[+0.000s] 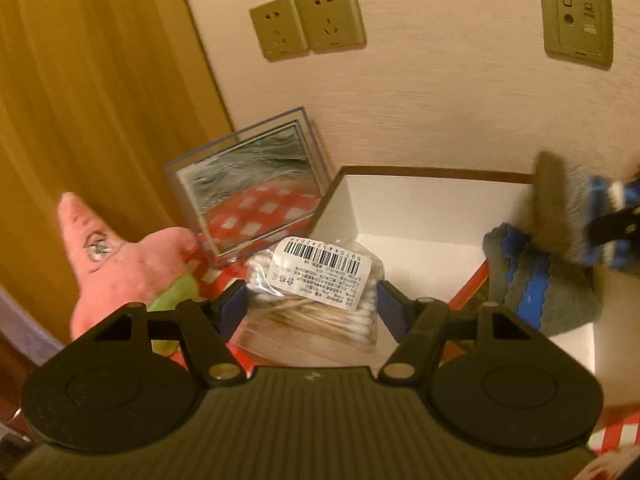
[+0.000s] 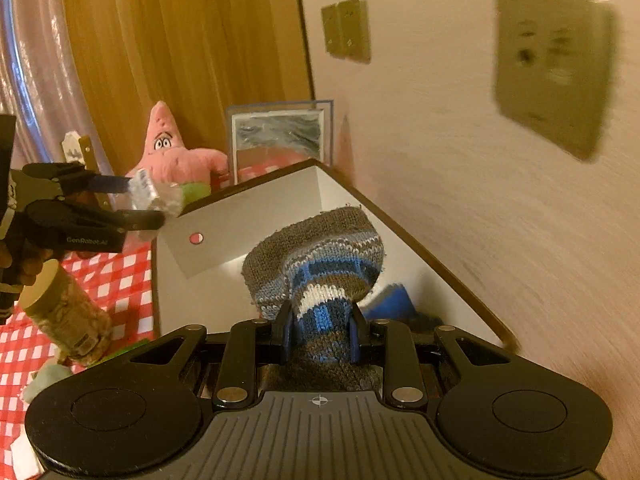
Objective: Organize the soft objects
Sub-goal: 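Carry the sock with the right tool and the swab packet with the left tool into the box, releasing both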
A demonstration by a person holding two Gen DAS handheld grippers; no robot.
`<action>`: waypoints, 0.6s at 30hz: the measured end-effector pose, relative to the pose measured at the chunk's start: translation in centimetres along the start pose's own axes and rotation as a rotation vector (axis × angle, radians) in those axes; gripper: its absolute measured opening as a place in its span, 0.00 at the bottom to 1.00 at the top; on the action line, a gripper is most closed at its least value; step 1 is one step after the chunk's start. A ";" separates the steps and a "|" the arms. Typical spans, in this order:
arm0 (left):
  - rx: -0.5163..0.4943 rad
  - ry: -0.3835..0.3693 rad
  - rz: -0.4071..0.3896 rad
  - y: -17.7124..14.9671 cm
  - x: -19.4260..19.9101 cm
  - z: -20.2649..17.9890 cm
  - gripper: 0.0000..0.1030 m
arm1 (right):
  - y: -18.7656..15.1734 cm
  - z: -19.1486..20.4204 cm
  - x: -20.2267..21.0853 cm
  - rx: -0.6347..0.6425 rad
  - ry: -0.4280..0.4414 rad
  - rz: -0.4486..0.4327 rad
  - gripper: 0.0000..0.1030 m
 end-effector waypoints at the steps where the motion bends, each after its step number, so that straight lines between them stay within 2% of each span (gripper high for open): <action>1: 0.002 -0.006 0.002 0.2 -0.5 -0.1 0.66 | 0.4 0.1 -1.0 0.008 0.007 0.008 0.25; 10: 0.004 -0.031 0.027 1.6 -4.4 -0.4 0.66 | 3.0 0.7 -8.4 0.071 0.048 0.072 0.25; 16: 0.008 -0.049 0.031 2.0 -5.9 -0.6 0.68 | 3.9 1.2 -11.2 0.104 0.049 0.092 0.25; 17: 0.011 -0.045 0.033 2.0 -6.2 -0.6 0.68 | 4.2 1.3 -11.5 0.107 0.052 0.086 0.29; 18: 0.015 -0.038 0.036 2.0 -6.3 -0.5 0.70 | 4.4 1.4 -11.9 0.112 0.052 0.079 0.46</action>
Point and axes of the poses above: each gripper's, at about its wrist camera, not at the fingertips, and x roughly against the way its jaws point, z to its left, y to its top, the point moved 7 cm from there along -x, roughly the way its jaws point, and after that the axes turned 12 degrees about -x, right-handed, at the moved point
